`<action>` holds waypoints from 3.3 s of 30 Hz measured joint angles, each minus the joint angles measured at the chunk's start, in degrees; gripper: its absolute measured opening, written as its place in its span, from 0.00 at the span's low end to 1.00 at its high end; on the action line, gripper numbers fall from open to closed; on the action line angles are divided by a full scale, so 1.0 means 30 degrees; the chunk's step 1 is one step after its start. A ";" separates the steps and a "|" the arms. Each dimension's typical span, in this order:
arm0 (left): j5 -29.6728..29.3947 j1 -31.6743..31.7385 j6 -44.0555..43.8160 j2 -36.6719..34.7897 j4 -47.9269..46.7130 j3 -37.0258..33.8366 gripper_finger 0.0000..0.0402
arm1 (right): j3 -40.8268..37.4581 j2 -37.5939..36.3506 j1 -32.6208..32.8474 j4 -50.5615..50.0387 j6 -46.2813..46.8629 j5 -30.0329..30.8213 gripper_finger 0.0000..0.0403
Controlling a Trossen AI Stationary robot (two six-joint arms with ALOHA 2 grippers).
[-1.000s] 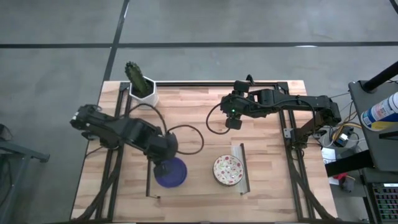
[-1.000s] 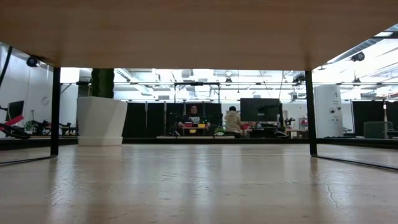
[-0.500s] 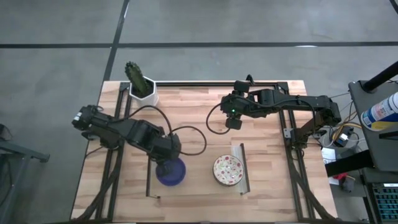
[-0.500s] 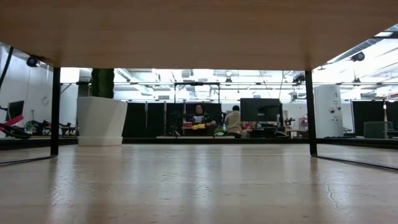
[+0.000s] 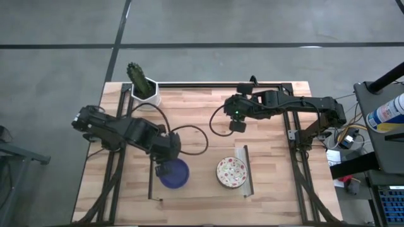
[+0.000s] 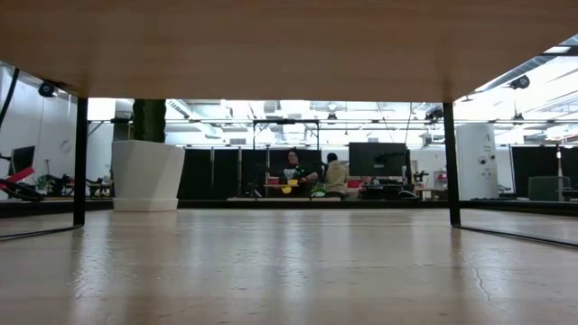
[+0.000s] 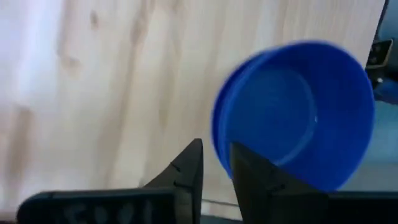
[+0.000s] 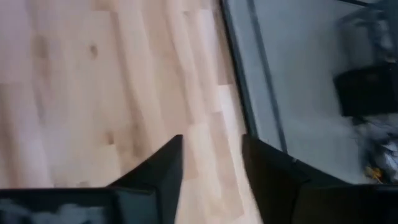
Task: Pick & Place Mini bowls
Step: Return to Home Position
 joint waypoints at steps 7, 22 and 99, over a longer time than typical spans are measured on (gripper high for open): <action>-0.3074 0.0385 0.4035 -0.1139 0.2359 -0.0108 0.02 | -0.0230 -0.0200 0.0007 0.1001 -0.1039 -0.3479 0.05; -0.1753 0.2246 1.0750 -0.8697 1.7600 -1.0674 0.00 | -1.1990 -1.1093 0.0606 1.4921 -0.1946 -0.8978 0.02; -0.0533 0.2331 0.9060 -2.9439 2.8540 -3.4009 0.00 | -3.0643 -1.9832 0.0881 2.7768 1.2690 -0.9426 0.02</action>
